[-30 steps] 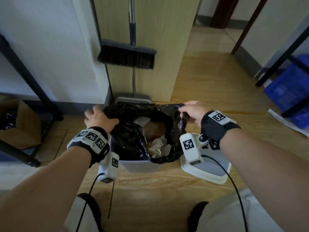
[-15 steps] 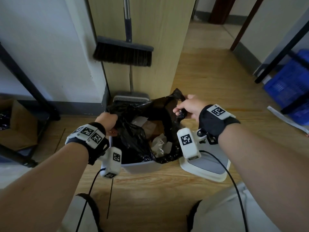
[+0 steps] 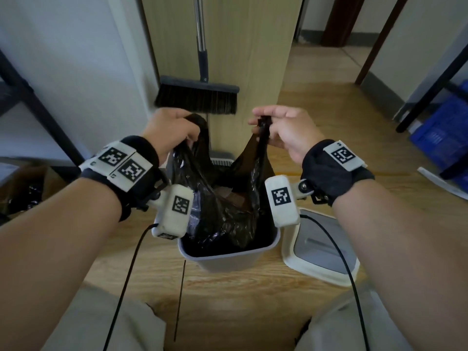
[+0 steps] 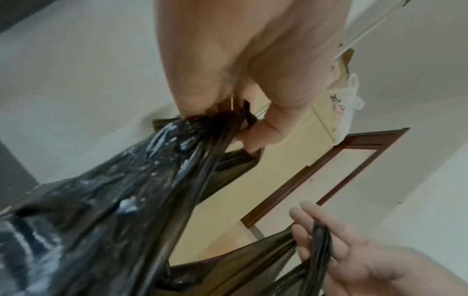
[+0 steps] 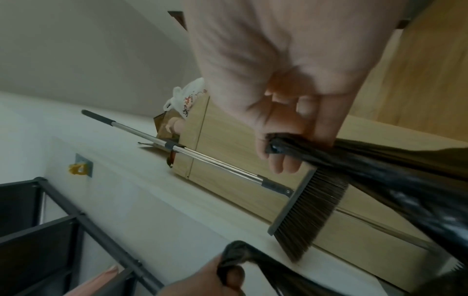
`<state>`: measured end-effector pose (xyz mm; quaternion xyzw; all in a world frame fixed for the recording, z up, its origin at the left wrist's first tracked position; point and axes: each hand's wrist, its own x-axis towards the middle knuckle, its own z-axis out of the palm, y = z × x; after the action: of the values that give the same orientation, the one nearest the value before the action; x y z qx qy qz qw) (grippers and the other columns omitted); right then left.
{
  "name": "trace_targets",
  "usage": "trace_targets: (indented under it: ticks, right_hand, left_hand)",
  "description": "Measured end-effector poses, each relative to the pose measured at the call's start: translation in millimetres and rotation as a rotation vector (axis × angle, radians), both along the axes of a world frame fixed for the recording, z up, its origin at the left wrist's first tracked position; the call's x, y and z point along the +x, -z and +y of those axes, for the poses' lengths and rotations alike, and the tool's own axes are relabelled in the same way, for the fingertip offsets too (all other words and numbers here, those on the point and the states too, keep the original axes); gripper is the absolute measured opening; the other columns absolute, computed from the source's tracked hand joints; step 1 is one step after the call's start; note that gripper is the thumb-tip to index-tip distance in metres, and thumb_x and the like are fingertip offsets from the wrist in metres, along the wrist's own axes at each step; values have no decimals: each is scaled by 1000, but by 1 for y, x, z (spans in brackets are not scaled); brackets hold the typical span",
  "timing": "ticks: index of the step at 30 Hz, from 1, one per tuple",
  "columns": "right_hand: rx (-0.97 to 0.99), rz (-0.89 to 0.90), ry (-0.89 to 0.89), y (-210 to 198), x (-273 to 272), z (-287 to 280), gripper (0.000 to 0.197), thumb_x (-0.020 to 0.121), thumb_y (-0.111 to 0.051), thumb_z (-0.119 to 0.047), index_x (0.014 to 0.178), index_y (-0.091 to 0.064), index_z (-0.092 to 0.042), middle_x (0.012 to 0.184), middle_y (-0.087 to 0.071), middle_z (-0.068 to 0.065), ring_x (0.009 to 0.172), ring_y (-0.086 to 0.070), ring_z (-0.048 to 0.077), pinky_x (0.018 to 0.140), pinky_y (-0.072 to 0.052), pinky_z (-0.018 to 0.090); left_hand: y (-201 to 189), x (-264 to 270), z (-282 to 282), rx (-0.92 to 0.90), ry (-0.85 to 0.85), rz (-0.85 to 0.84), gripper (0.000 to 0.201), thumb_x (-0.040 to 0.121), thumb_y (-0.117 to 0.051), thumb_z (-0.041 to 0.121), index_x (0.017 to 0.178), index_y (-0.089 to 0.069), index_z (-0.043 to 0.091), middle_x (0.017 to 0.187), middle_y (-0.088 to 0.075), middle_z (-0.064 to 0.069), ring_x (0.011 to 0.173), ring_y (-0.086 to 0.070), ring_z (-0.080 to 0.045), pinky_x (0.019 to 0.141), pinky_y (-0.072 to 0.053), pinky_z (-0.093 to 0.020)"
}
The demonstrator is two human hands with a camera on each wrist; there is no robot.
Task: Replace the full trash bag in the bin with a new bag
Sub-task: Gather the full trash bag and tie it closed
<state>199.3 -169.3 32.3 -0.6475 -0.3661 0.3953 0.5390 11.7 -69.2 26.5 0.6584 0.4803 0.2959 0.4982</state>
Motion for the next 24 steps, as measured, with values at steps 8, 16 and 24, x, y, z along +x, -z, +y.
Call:
trace_targets:
  ticks: [8,16,24]
  right_hand:
    - [55,-102,-87,4,-15,0,19,84,-61,5,85,-71,-12,83,-72,7,73,-70,17,68,-60,25]
    - [-5,-264,-16,4,-9,11,12,80,-67,-2,81,-71,-13,73,-68,2,61,-61,10,55,-52,16]
    - [-4,-263,-183,0,-9,18,28,79,-63,6,97,-73,-13,83,-71,1,75,-65,5,65,-50,10]
  left_hand:
    - [8,13,-8,-97,-64,-230,20,95,-43,9,85,-58,17,80,-67,-7,79,-65,-20,69,-52,-28]
    - [20,37,-21,-269,333,-16,42,87,-56,3,124,-49,22,65,-61,-1,44,-46,-8,51,-50,-24]
    - [28,56,-27,-254,381,-21,17,81,-62,-1,93,-57,10,43,-51,6,40,-41,-9,44,-38,-23]
